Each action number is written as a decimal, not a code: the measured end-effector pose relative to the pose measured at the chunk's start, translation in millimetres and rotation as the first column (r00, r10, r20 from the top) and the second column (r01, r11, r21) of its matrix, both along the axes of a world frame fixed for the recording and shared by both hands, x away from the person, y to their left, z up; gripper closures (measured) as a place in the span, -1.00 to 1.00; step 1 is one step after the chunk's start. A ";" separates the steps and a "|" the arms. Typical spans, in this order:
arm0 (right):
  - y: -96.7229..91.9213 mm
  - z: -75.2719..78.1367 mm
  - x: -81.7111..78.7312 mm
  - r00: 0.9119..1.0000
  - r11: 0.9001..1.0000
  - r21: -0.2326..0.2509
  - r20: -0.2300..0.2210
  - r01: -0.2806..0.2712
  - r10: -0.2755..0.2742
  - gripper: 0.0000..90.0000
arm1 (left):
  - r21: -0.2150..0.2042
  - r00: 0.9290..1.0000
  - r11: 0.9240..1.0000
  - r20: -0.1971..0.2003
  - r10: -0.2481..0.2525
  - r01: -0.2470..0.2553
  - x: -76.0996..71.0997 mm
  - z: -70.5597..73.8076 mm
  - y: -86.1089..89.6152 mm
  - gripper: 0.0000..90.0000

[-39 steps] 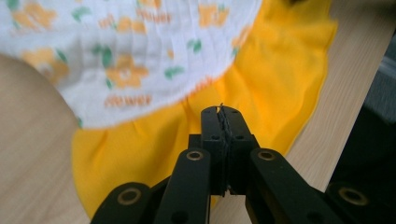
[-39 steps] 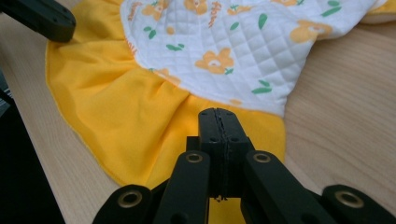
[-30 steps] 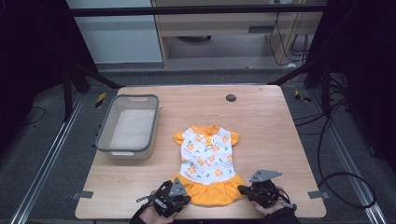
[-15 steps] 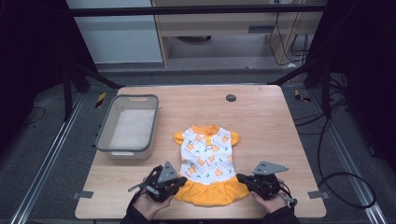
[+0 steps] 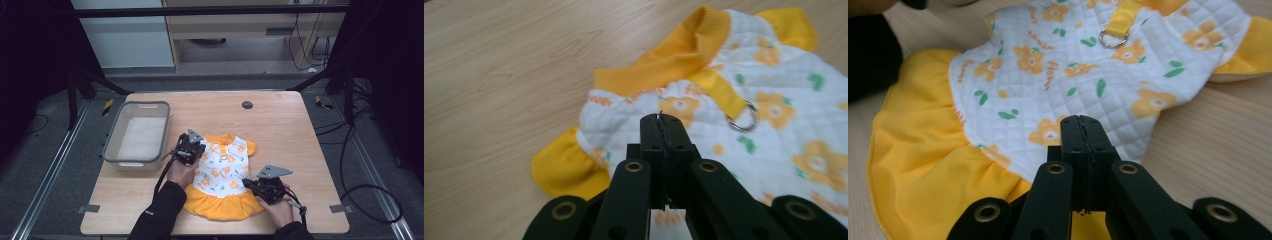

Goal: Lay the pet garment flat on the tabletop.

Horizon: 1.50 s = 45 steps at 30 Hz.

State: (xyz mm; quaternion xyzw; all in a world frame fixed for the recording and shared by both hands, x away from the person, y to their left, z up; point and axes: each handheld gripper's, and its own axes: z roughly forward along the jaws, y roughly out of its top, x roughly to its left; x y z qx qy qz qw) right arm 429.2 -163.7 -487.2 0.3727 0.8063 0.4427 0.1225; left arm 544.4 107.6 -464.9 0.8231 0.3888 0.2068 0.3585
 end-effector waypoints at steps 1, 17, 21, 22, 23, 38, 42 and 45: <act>2.5 -1.5 -1.0 1.000 1.000 -0.007 -0.006 -0.005 0.005 1.00 | 0.021 1.000 1.000 0.002 0.009 -0.009 6.9 -4.6 -2.2 0.97; 11.9 -13.7 -5.8 0.995 0.992 -0.112 -0.087 -0.049 0.039 1.00 | 0.063 0.996 0.995 -0.016 0.084 -0.083 37.8 -31.5 -9.2 0.99; 8.1 -13.6 -8.9 0.994 0.993 -0.105 -0.096 -0.061 0.051 1.00 | 0.080 0.996 0.993 -0.013 0.087 -0.086 41.7 -30.9 -12.5 0.99; 8.4 -13.6 -9.2 0.994 0.992 -0.109 -0.094 -0.061 0.050 1.00 | 0.081 0.996 0.993 -0.013 0.088 -0.086 41.8 -30.8 -12.6 0.99; 8.4 -13.6 -9.2 0.994 0.992 -0.109 -0.094 -0.061 0.050 1.00 | 0.080 0.996 0.993 -0.014 0.088 -0.086 41.8 -30.7 -12.6 0.99; -12.7 23.8 5.9 0.998 0.999 0.037 0.042 0.038 -0.039 1.00 | -0.057 0.999 0.997 0.002 -0.053 0.053 -14.3 29.1 20.7 0.98; -18.4 32.1 18.3 0.996 0.995 0.072 0.064 0.063 -0.067 1.00 | -0.047 0.994 0.993 -0.001 -0.106 0.106 -37.6 33.1 24.8 0.99; -18.4 36.9 32.6 0.992 0.993 0.079 0.085 0.084 -0.091 1.00 | -0.052 0.991 0.990 -0.012 -0.135 0.134 -53.1 29.8 28.1 0.99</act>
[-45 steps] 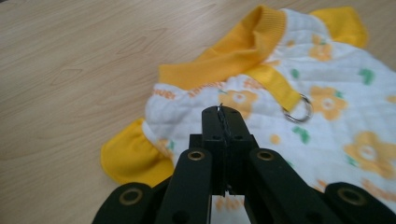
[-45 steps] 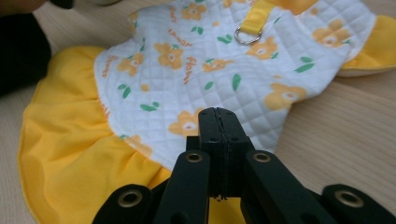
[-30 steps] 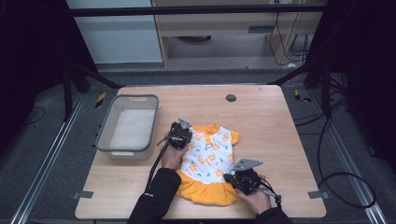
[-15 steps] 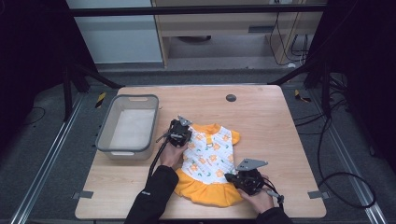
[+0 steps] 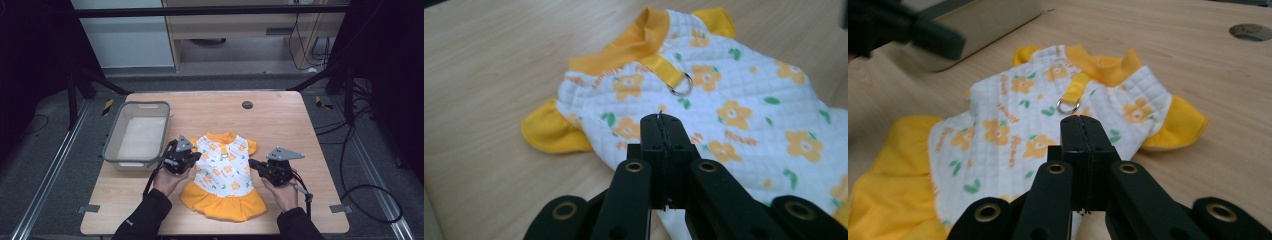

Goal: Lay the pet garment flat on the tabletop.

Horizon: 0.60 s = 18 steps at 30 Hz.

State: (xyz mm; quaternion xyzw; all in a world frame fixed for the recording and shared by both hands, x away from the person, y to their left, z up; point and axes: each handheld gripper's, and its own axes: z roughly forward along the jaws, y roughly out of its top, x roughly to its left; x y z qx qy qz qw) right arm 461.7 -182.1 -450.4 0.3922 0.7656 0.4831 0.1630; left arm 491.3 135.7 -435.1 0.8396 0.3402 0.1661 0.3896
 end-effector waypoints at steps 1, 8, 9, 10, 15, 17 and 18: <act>0.4 0.7 4.0 1.000 1.000 -0.002 0.002 0.005 -0.005 1.00 | 0.003 1.000 1.000 -0.008 -0.010 0.010 -5.7 -2.9 1.5 0.99; 7.0 -0.4 47.8 0.999 0.999 0.021 0.006 0.047 -0.047 1.00 | 0.035 0.996 0.997 -0.057 -0.065 0.067 -29.8 -22.3 0.1 0.99; 8.3 -1.3 52.0 0.999 0.999 0.019 0.003 0.051 -0.051 1.00 | 0.044 0.996 0.996 -0.055 -0.069 0.072 -31.6 -23.7 -0.8 0.99; 9.9 -2.6 57.3 0.999 0.998 0.016 0.001 0.054 -0.054 1.00 | 0.043 0.996 0.996 -0.058 -0.073 0.076 -33.0 -25.4 -1.3 0.99; 18.2 -16.7 79.5 0.996 0.997 -0.002 -0.026 0.081 -0.081 1.00 | 0.077 0.991 0.991 -0.090 -0.099 0.106 -38.2 -37.2 -6.0 0.99; 21.9 -25.2 85.7 0.996 0.996 -0.032 -0.046 0.081 -0.082 1.00 | 0.087 0.990 0.990 -0.097 -0.104 0.112 -40.1 -41.2 -8.0 0.99; 23.7 -29.4 88.0 0.995 0.996 -0.041 -0.059 0.080 -0.083 1.00 | 0.098 0.989 0.988 -0.101 -0.107 0.117 -40.9 -43.2 -9.1 0.99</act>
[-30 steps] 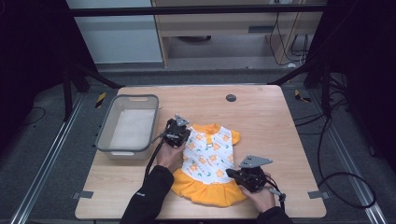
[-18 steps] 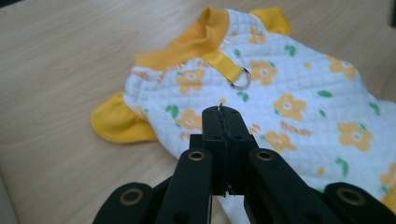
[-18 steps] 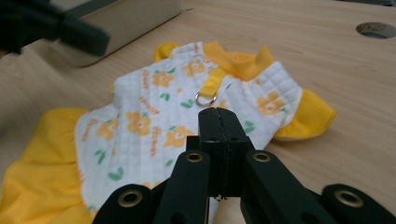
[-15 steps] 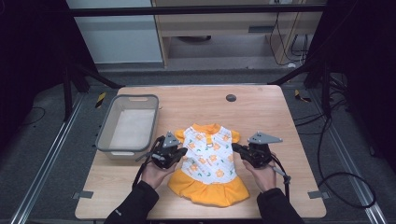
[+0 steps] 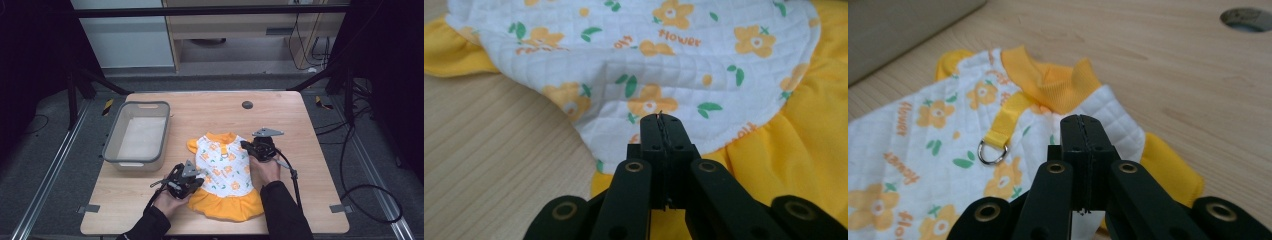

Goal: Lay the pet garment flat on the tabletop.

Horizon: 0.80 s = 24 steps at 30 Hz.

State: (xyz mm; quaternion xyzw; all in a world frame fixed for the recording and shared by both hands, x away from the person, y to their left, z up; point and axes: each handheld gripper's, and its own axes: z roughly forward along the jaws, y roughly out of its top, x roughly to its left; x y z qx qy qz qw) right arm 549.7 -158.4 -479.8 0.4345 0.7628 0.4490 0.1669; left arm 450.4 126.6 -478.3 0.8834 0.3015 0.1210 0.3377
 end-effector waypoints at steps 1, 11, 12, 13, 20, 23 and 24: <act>1.3 -4.2 2.4 1.000 1.000 -0.014 -0.006 -0.004 0.004 1.00 | 0.012 1.000 1.000 0.002 -0.006 0.006 -0.7 -1.1 -0.4 0.99; 3.1 -23.6 15.4 0.998 0.995 -0.092 -0.044 0.035 -0.040 1.00 | 0.015 0.999 0.999 -0.023 -0.030 0.031 -11.5 -5.3 3.6 0.99; 2.9 -24.8 15.9 0.998 0.995 -0.097 -0.048 0.038 -0.043 1.00 | 0.015 0.999 0.999 -0.027 -0.031 0.031 -12.8 -5.5 4.2 0.99; 2.7 -25.5 16.3 0.998 0.994 -0.102 -0.052 0.041 -0.047 1.00 | 0.025 0.999 0.999 -0.031 -0.034 0.035 -14.6 -6.0 5.5 0.99; 3.8 -26.8 16.8 0.994 0.986 -0.133 -0.032 0.102 -0.107 1.00 | 0.039 0.998 0.998 -0.037 -0.050 0.051 -23.3 -9.9 7.9 0.99; 2.8 -27.6 17.3 0.992 0.984 -0.130 -0.031 0.120 -0.125 1.00 | 0.032 0.998 0.998 -0.039 -0.047 0.048 -26.7 -10.4 10.2 0.99; 2.8 -28.1 17.1 0.991 0.984 -0.127 -0.027 0.124 -0.129 1.00 | 0.035 0.998 0.998 -0.038 -0.048 0.049 -27.5 -10.3 11.0 0.99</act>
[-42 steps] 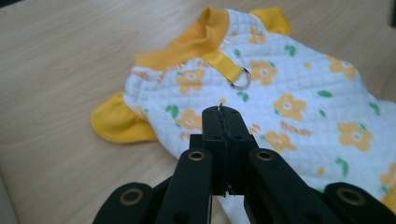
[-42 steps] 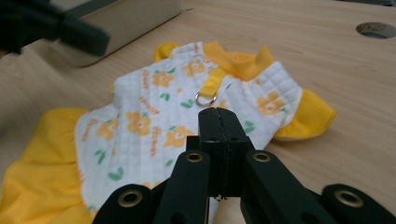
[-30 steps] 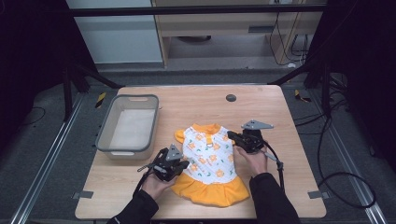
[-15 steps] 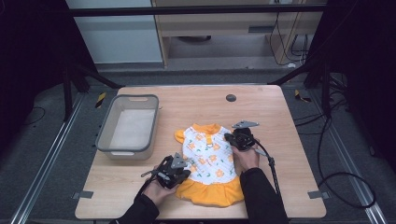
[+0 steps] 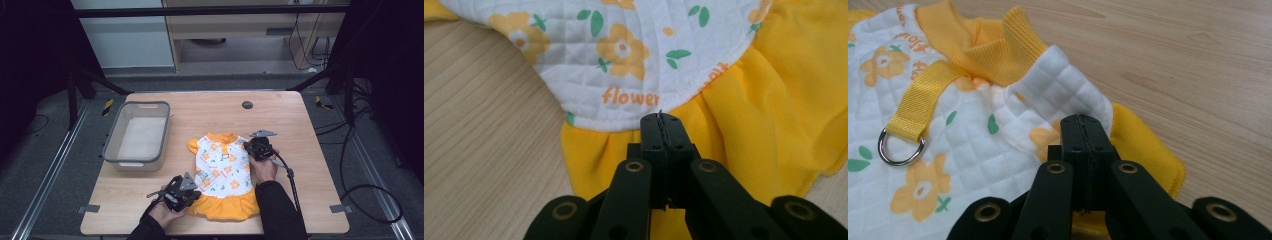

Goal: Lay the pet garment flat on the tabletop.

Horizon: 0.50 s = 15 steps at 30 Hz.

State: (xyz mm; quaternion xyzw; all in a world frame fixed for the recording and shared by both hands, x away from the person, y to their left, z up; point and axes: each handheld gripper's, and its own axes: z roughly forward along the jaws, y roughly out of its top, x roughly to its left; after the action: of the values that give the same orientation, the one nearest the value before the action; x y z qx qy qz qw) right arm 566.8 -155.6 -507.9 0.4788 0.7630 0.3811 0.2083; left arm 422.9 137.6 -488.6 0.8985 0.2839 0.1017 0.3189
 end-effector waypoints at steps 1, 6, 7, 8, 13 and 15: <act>0.1 -0.3 -0.5 1.000 1.000 0.005 0.002 0.002 -0.002 1.00 | -0.003 1.000 1.000 0.002 0.001 -0.001 -0.8 -0.3 0.5 0.99; -1.8 1.7 -3.7 1.000 1.000 0.028 0.011 -0.006 0.006 1.00 | -0.002 1.000 1.000 0.016 -0.001 0.001 -2.8 0.5 0.8 0.99; -2.1 3.3 -5.2 1.000 0.999 0.035 0.014 -0.009 0.008 1.00 | -0.014 1.000 1.000 0.026 0.004 -0.004 -3.0 2.4 2.0 0.97; -3.7 6.8 -7.9 0.999 0.998 0.054 0.029 -0.019 0.018 1.00 | -0.027 1.000 1.000 0.027 0.006 -0.006 -2.7 5.0 3.8 0.94; -15.8 27.7 -26.3 0.996 0.992 0.118 0.076 -0.052 0.043 0.98 | -0.099 0.996 0.994 0.064 0.054 -0.048 -5.2 19.9 17.8 0.84; -26.2 40.0 -43.1 0.993 0.989 0.135 0.105 -0.065 0.051 0.93 | -0.119 0.995 0.991 0.072 0.076 -0.067 -7.1 23.2 24.6 0.76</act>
State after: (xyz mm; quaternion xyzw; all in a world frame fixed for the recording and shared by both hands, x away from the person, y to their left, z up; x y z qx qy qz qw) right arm 523.7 -181.8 -467.9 0.4497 0.7368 0.4628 0.2018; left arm 415.7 162.3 -465.4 0.8631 0.3088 0.1304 0.3776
